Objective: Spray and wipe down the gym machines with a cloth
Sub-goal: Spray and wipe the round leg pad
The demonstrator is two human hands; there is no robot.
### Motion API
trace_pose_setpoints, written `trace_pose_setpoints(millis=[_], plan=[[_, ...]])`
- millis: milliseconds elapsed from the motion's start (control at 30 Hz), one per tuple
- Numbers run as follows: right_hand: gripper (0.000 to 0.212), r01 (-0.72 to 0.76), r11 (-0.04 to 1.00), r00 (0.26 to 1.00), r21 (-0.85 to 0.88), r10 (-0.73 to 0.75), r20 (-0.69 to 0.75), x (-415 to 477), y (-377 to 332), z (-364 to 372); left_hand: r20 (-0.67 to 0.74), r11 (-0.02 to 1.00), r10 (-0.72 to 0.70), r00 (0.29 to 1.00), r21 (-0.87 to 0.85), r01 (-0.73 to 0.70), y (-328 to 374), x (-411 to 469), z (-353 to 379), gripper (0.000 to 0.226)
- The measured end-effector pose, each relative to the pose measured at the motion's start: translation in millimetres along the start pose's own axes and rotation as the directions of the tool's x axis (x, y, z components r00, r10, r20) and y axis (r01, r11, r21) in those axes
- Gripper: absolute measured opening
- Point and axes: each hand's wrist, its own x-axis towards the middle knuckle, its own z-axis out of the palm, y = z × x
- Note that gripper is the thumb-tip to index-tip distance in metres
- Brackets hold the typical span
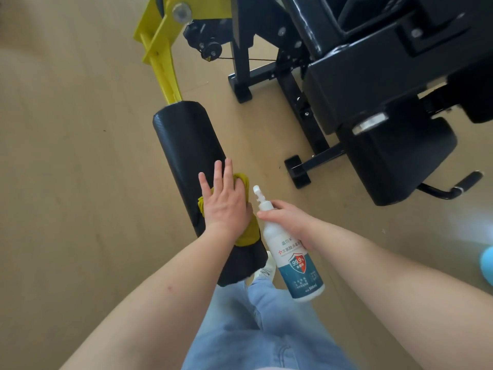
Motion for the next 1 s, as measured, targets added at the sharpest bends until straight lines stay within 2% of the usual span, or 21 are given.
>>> trace_pose_setpoints(millis=[200,400,600,700,800,1000], plan=[[0.047,0.005,1.0,1.0,0.019,-0.006,0.017,21,-31,3,-0.022,0.997,-0.073,0.997,0.029,0.074,-23,54,-16,0.038],[0.047,0.003,0.999,1.0,0.039,-0.003,0.019,42,-64,9,-0.052,0.99,-0.139,0.989,-0.013,0.138,-50,109,-37,0.037],[0.022,-0.054,0.994,0.993,0.091,0.044,0.114,52,-88,15,-0.086,0.984,-0.163,0.983,-0.089,0.156,-91,169,-55,0.049],[0.022,-0.106,0.992,0.984,0.064,0.095,0.153,54,-93,17,-0.096,0.982,-0.163,0.982,-0.111,0.152,-106,192,-67,0.052],[0.026,-0.139,0.986,0.981,0.09,0.125,0.146,56,-94,20,-0.134,0.975,-0.181,0.974,-0.155,0.16,-114,206,-77,0.043],[0.031,-0.124,0.985,0.989,0.119,0.113,0.098,52,-88,23,-0.058,0.856,-0.414,0.908,-0.363,0.367,-133,224,-90,0.034]])
